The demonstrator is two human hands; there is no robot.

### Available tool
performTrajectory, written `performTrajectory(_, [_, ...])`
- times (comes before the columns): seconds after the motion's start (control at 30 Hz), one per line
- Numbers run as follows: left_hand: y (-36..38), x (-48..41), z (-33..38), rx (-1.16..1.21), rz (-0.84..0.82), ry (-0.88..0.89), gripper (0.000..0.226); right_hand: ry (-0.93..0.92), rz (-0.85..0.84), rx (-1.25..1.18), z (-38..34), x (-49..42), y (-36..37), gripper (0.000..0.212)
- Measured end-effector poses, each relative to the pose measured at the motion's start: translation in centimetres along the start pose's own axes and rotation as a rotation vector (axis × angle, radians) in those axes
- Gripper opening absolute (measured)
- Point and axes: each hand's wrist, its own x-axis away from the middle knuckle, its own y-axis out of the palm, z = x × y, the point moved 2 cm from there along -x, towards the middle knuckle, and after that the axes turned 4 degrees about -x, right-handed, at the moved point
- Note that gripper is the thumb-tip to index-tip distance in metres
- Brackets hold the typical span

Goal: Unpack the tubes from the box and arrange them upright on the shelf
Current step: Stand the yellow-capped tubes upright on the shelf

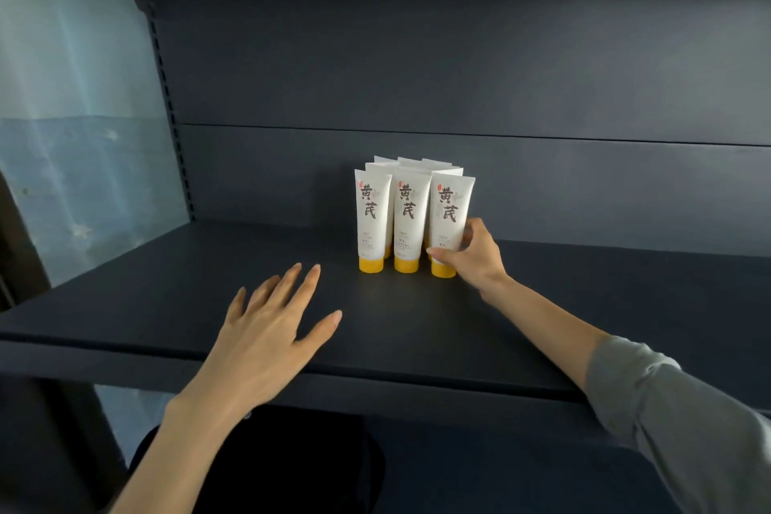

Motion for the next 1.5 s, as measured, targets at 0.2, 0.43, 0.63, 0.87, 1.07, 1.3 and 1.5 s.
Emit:
performTrajectory(0.2, [0.3, -0.2, 0.3, -0.006, -0.013, 0.013, 0.09, 0.037, -0.004, 0.024, 0.0, -0.1, 0.3, 0.055])
performTrajectory(0.43, [-0.1, 0.0, -0.5, -0.023, -0.028, 0.036, 0.089, 0.104, -0.041, 0.104, -0.7, 0.4, -0.9, 0.065])
performTrajectory(0.63, [-1.0, -0.4, -1.1, 0.007, -0.003, 0.075, 0.087, 0.053, -0.001, 0.403, -2.0, 3.7, -5.2, 0.071])
performTrajectory(0.87, [-0.5, -0.7, 1.1, 0.032, -0.002, 0.214, 0.091, 0.001, 0.027, 0.895, -3.0, 12.4, -10.6, 0.077])
performTrajectory(1.07, [0.1, 0.5, 4.7, 0.072, 0.012, 0.332, 0.091, 0.082, 0.109, 1.069, -2.3, 20.0, -14.8, 0.079])
performTrajectory(1.3, [0.3, 4.6, 9.3, 0.08, 0.098, 0.397, 0.088, 0.123, 0.208, 1.142, -1.3, 27.6, -20.3, 0.079])
performTrajectory(1.5, [0.1, 9.5, 14.7, 0.074, 0.144, 0.423, 0.087, 0.212, 0.236, 1.153, 0.6, 34.6, -26.0, 0.084])
